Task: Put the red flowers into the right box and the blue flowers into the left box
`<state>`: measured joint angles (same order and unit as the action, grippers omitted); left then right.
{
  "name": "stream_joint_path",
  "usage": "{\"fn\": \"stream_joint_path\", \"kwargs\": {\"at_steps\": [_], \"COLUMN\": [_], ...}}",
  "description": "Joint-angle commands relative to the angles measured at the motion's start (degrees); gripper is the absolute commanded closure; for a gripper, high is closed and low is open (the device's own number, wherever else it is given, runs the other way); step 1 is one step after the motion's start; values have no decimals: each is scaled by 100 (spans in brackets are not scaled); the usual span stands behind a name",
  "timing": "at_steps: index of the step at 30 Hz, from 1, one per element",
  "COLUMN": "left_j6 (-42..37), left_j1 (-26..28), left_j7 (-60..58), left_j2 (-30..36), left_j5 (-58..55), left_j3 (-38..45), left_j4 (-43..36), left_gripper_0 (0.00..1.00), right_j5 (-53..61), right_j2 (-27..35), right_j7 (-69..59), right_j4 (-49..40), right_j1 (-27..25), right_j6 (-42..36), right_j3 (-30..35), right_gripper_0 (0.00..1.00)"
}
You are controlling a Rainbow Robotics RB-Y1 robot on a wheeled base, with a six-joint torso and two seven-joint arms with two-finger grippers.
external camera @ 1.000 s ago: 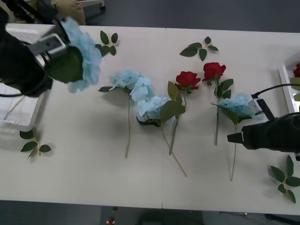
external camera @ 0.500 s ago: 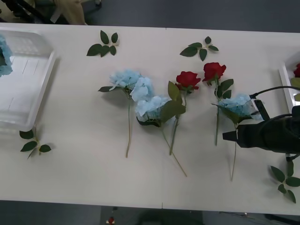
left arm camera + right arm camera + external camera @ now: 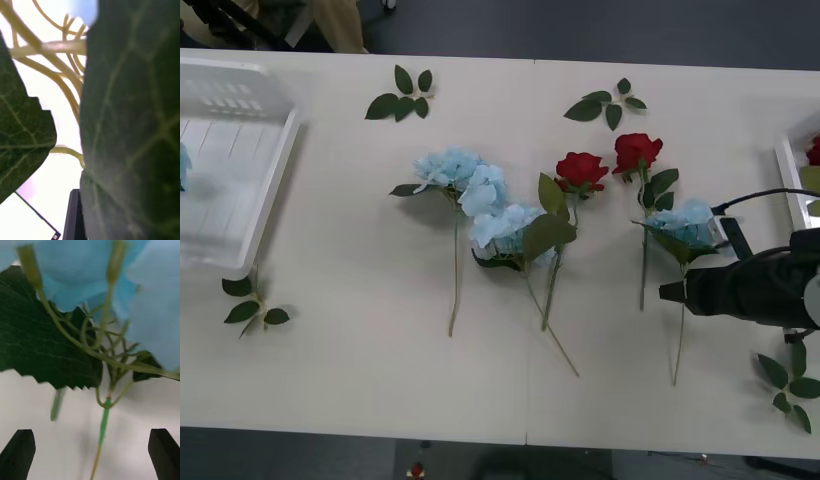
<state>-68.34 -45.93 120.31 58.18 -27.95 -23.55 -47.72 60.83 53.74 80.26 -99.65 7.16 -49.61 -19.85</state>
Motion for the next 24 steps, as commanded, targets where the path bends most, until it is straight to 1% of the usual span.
{"fn": "stream_joint_path", "kwargs": {"at_steps": [1,2,3,4,6,9,11,12,13,14,15,16,18,20,21,24], "left_j6": [-12,-56,-162,-293,-452,-724,-953,-1164,-1401,-1515,-1770,-1972,-2227,-2341,-2350,-2350], "left_j1": [-206,-206,-206,-206,-215,-215,-215,-215,-206,-206,-206,-206,-206,-206,-206,-206], "left_j7": [107,107,107,107,107,107,116,142,160,177,204,212,212,195,177,-7], "left_j2": [70,70,70,70,70,70,70,70,70,70,70,70,62,35,-17,-255], "left_j5": [-18,-9,-26,-18,-26,-62,-229,-431,-650,-765,-1037,-1301,-1793,-2224,-2487,-3015], "left_j3": [123,114,114,114,123,202,378,527,668,738,861,967,1142,1283,1344,1415], "left_j4": [-299,-334,-431,-545,-712,-993,-1152,-1284,-1442,-1530,-1723,-1908,-2198,-2452,-2584,-2813], "left_gripper_0": [66,55,39,26,14,8,5,4,4,4,3,3,3,4,3,4], "right_j5": [-80,-89,-107,-124,-168,-239,-274,-291,-309,-318,-335,-353,-379,-414,-423,-467], "right_j2": [-162,-188,-241,-294,-355,-373,-373,-373,-373,-373,-373,-373,-373,-373,-373,-364], "right_j7": [-248,-239,-248,-248,-248,-265,-274,-283,-283,-283,-292,-292,-292,-274,-265,-239], "right_j4": [130,157,227,280,368,456,464,464,464,464,464,456,464,456,464,456], "right_j1": [207,225,278,322,401,506,532,532,532,532,532,532,532,532,532,532], "right_j6": [180,198,224,251,286,356,365,365,374,365,365,365,365,365,365,365], "right_j3": [-107,-116,-151,-186,-257,-388,-415,-415,-415,-415,-415,-415,-415,-415,-415,-415], "right_gripper_0": [11,11,11,12,11,11,20,30,44,54,71,86,94,96,100,100]}}
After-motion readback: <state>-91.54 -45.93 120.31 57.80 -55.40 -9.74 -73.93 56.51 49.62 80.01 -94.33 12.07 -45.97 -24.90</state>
